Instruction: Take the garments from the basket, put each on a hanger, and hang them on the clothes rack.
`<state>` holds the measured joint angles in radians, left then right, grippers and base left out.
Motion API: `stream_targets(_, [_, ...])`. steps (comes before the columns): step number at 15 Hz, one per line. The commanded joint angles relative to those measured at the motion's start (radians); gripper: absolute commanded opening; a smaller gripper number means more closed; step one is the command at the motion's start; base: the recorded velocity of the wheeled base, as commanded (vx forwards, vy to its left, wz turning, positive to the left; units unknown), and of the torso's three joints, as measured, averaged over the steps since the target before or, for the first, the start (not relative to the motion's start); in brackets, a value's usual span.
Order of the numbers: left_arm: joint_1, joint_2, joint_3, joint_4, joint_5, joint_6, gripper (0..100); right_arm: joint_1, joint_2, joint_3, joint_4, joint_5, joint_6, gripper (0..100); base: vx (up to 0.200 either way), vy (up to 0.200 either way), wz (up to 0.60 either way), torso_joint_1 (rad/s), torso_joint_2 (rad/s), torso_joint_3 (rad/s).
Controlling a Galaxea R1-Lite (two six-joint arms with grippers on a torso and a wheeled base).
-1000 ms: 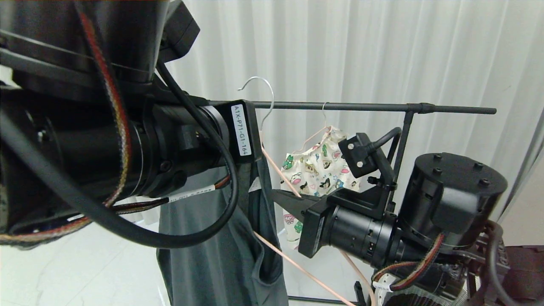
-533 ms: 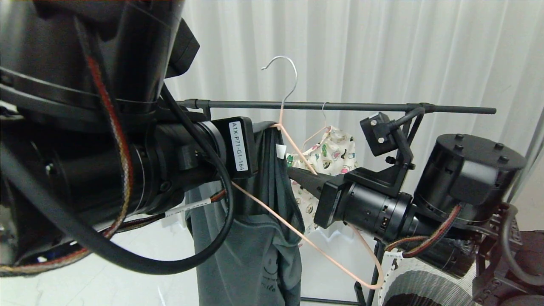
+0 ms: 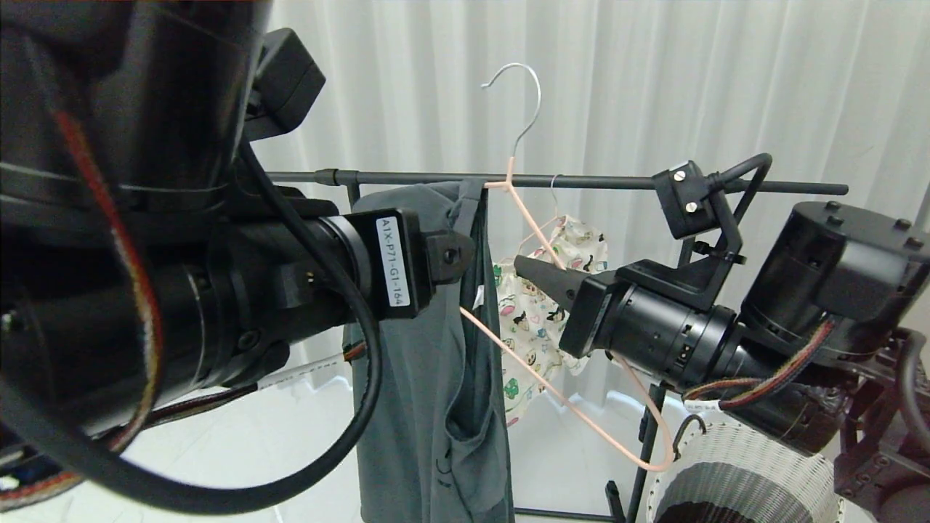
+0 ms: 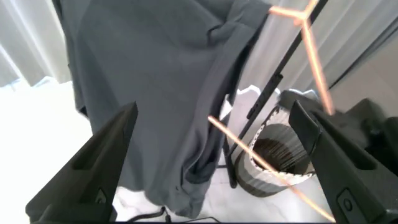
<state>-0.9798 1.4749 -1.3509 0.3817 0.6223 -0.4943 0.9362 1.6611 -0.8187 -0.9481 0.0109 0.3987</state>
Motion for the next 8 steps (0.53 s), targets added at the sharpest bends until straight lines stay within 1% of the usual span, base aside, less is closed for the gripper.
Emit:
stream_targets(1, [0.0,-0.065,0.061,0.0,0.0,0.002,100,-0.02,-0.023,-0.002,0.0,0.004,-0.003,0,0.0,0.0,0.0,0.0,0.0,0.0])
stream_targets(2, [0.0,-0.093,0.096,0.0,0.0,0.005,100,-0.028,-0.032,0.0,0.0,0.008,-0.004,0,0.0,0.0,0.0,0.0,0.0,0.0])
stream_targets(3, [0.001,-0.151,0.157,0.0,0.0,0.049,100,-0.042,-0.043,0.004,0.0,0.012,-0.02,0,0.0,0.0,0.0,0.0,0.0,0.0])
stream_targets(5, [0.006,-0.274,0.251,-0.001,-0.015,0.191,100,-0.054,-0.076,0.038,0.002,0.063,-0.047,0,0.0,0.0,0.0,0.0,0.0,0.0])
stream_targets(6, [0.021,-0.334,0.285,-0.003,-0.049,0.263,100,-0.056,-0.104,0.072,0.002,0.115,-0.061,0,0.0,0.0,0.0,0.0,0.0,0.0])
stream_targets(7, [0.036,-0.389,0.303,-0.003,-0.101,0.324,100,-0.059,-0.127,0.105,0.002,0.159,-0.077,0,0.0,0.0,0.0,0.0,0.0,0.0])
stream_targets(8, [0.044,-0.412,0.309,-0.003,-0.127,0.35,100,-0.062,-0.138,0.119,0.002,0.178,-0.083,0,0.0,0.0,0.0,0.0,0.0,0.0])
